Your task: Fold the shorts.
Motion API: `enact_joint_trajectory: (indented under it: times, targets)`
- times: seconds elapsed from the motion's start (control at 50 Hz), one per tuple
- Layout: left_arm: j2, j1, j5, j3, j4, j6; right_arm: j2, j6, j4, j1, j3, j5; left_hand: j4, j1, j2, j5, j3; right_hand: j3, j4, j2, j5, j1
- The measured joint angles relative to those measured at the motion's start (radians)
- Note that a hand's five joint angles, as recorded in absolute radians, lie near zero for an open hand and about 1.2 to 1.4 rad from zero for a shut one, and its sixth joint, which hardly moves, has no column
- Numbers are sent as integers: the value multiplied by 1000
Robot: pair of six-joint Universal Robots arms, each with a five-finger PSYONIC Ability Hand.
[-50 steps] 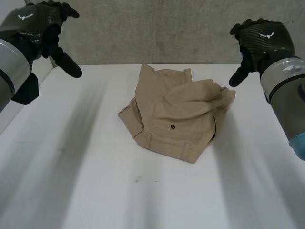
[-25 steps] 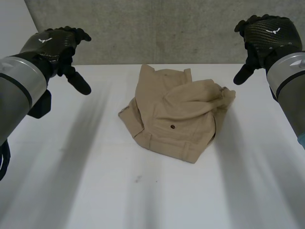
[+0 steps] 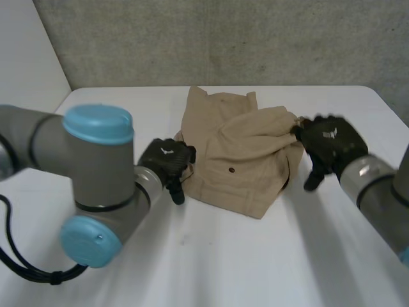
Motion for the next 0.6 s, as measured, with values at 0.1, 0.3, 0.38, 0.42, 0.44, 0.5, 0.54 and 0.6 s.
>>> enact_joint_trajectory:
  times: [0.1, 0.3, 0.38, 0.42, 0.44, 0.5, 0.54, 0.6]
  targets:
    - [-108, -15, 0, 34, 81, 1, -2, 1, -119, -104, 181, -110, -26, -15, -15, -32, -13, 0, 0, 0, 0, 0]
    - [-268, -16, -1, 180, 118, 11, 14, 3, -171, -151, 220, -183, -53, -38, -40, -64, -38, 0, 0, 0, 0, 0]
    - [-329, -13, -3, 255, 118, 20, 39, 3, -172, -143, 217, -180, -53, -38, -40, -64, -38, 0, 0, 0, 0, 0]
    - [-343, -13, -3, 272, 118, 27, 42, 2, -171, -141, 217, -180, -53, -38, -40, -64, -38, 0, 0, 0, 0, 0]
    - [-354, -12, -3, 286, 118, 37, 45, 2, -171, -141, 217, -180, -53, -38, -40, -64, -38, 0, 0, 0, 0, 0]
    - [-371, -12, -2, 307, 120, 61, 53, 1, -171, -140, 217, -180, -48, -35, -35, -54, -34, 0, 0, 0, 0, 0]
    - [-391, -13, -2, 332, 134, 105, 67, 1, -171, -140, 214, -181, -6, -33, -1, -5, 0, 0, 0, 0, 0, 0]
    - [-405, -13, -3, 349, 161, 145, 75, 0, -172, -141, 212, -182, 226, 246, 241, 214, 228, 0, 0, 0, 0, 0]
